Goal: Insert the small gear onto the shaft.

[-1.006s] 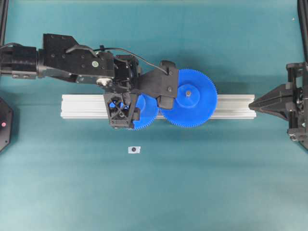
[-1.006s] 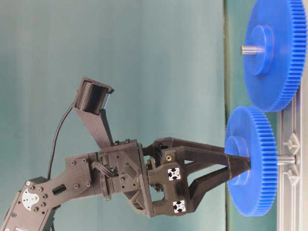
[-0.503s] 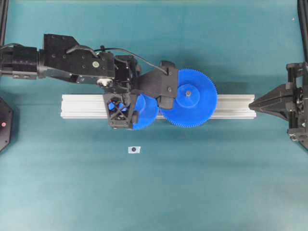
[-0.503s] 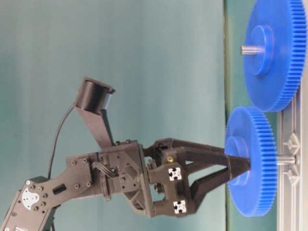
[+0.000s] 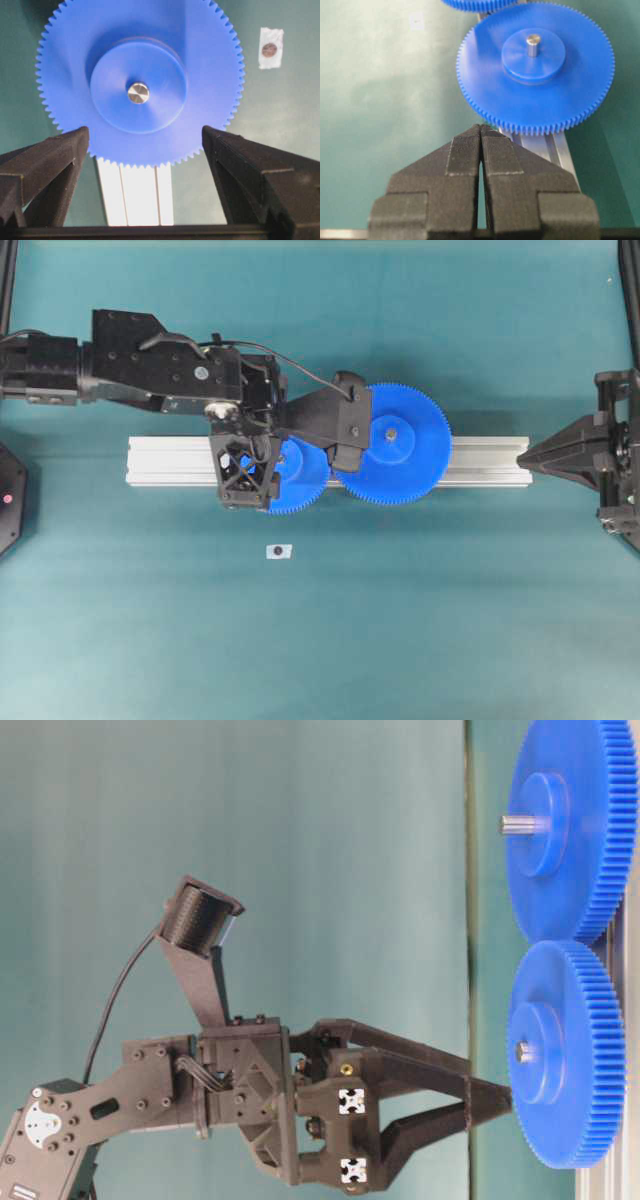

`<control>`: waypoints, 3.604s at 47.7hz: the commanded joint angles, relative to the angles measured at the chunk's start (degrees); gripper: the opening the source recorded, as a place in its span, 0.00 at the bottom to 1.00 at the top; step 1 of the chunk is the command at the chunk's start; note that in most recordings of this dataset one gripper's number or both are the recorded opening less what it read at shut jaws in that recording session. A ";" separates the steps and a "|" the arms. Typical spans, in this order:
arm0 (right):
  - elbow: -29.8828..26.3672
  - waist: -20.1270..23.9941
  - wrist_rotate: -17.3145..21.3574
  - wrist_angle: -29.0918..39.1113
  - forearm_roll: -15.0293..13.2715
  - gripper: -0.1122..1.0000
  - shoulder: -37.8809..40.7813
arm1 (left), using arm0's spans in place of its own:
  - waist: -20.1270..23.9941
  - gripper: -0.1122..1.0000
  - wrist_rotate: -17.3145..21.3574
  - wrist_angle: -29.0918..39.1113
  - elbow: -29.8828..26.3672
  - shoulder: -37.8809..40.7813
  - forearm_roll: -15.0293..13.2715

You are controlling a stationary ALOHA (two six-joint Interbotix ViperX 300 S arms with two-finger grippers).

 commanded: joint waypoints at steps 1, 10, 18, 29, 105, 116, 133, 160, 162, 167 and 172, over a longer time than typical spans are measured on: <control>-0.62 -0.09 0.53 -0.44 0.09 0.12 0.18 | -0.09 0.93 0.00 -0.18 -1.49 -1.41 0.09; -0.62 -0.09 0.53 -0.44 0.00 0.12 0.26 | -0.18 0.93 -0.09 -0.18 -1.85 -1.67 0.09; -0.62 -0.09 0.53 -0.44 0.00 0.12 0.26 | -0.18 0.93 -0.18 -0.26 -2.02 -2.29 0.09; -0.62 -0.09 0.53 -0.53 0.00 0.12 0.26 | -0.18 0.93 -0.18 -0.62 -1.93 -3.16 0.09; -0.62 -0.09 0.53 -0.44 0.09 0.12 0.26 | -1.05 0.93 -1.32 -0.79 -2.11 -13.18 0.09; -0.44 -0.09 0.97 -0.44 0.09 0.12 0.26 | -1.14 0.93 -1.32 -0.97 -1.58 -13.89 0.09; -0.44 -0.09 0.97 -0.53 0.09 0.12 0.26 | -1.41 0.93 -1.32 -2.29 -1.67 -14.33 0.09; -0.26 -0.09 1.93 -0.53 0.00 0.12 0.26 | -1.76 0.92 -1.32 -3.08 -1.49 -14.94 0.09; -0.26 -0.09 1.93 -0.53 0.00 0.12 0.18 | -1.85 0.92 -1.32 -3.08 -1.49 -14.94 0.09; -0.26 -0.09 1.93 -0.62 -0.09 0.12 0.26 | -1.85 0.92 -1.23 -3.08 -1.32 -14.94 0.09; -0.26 -0.09 2.02 -0.62 0.00 0.12 0.18 | -1.93 0.92 -1.23 -3.08 -1.23 -14.94 0.09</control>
